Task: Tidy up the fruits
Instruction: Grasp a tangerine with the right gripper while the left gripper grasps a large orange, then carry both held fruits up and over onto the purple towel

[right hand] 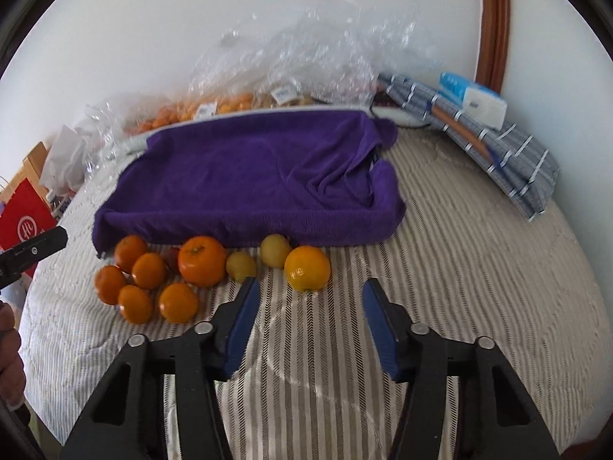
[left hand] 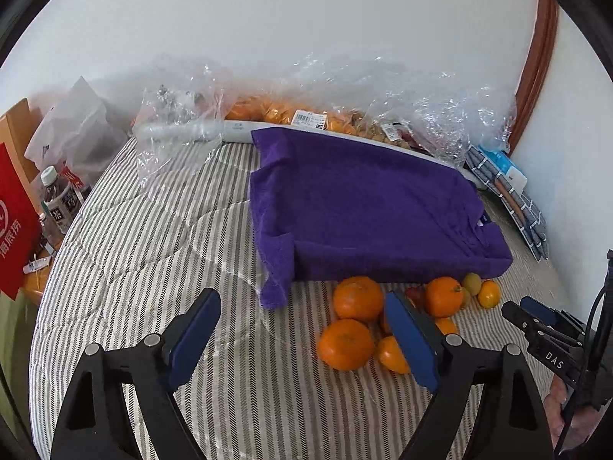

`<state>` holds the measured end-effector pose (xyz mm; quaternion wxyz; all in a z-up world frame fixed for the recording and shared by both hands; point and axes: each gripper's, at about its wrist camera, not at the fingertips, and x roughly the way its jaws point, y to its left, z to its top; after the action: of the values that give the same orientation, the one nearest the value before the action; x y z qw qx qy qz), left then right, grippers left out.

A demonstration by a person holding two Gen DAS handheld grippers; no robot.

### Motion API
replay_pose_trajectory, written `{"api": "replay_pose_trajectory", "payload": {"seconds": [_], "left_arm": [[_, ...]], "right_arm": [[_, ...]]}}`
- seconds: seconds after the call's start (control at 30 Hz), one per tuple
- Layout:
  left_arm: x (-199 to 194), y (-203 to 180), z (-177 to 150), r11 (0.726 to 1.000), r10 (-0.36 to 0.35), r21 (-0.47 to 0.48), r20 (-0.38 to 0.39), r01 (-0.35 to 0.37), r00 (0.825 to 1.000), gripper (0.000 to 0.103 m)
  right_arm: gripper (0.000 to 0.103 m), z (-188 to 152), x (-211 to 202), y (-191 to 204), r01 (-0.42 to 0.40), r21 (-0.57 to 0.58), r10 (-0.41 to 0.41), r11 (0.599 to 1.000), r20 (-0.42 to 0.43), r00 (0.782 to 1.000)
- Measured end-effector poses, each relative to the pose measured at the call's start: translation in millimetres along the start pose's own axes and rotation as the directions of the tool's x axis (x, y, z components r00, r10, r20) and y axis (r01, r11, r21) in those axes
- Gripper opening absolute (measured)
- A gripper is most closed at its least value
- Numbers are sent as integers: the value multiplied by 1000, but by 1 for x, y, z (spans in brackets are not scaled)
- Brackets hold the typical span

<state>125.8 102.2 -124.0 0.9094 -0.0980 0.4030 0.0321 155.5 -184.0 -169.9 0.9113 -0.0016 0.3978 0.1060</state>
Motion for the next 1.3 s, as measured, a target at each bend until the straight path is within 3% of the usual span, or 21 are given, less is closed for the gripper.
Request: {"api": "replay_pose_trajectory", "payload": {"seconds": [0.17,0.3,0.43,0.53,0.7,0.9,1.0,1.07,1.3], "left_arm": [[20,17,-4,1000,-19,-25,-45,18,999,86],[27,22,-8,997,-71,-30,-66,69,995,85],[29,12,-15,991,-130,2,-74,131,989,83],[30,2,-21,988,-152,25,-94,155,984,78],[38,-8,-29,983,-178,26,-136,183,975,54],[47,-10,-32,974,-226,-9,-159,227,961,49],[48,-13,-34,976,-213,11,-146,217,966,48],[47,-13,-35,977,-208,25,-140,214,968,39],[40,-1,-35,976,-219,-9,-121,220,968,38]], "right_arm": [[43,3,33,-4,-41,24,42,999,-56,998],[35,9,48,-2,-26,22,27,999,-66,997],[34,8,49,1,-14,0,14,1000,-43,999],[34,4,47,0,-8,-6,8,1000,-32,999],[34,-2,37,-5,-12,-8,12,1000,-35,999],[34,-14,28,-7,-27,-3,27,1000,-42,999],[34,-18,27,-3,-15,-18,15,1000,-38,999],[34,-20,27,1,-9,-34,8,999,-25,1000],[34,-23,23,4,2,-54,-2,999,-1,1000]]}}
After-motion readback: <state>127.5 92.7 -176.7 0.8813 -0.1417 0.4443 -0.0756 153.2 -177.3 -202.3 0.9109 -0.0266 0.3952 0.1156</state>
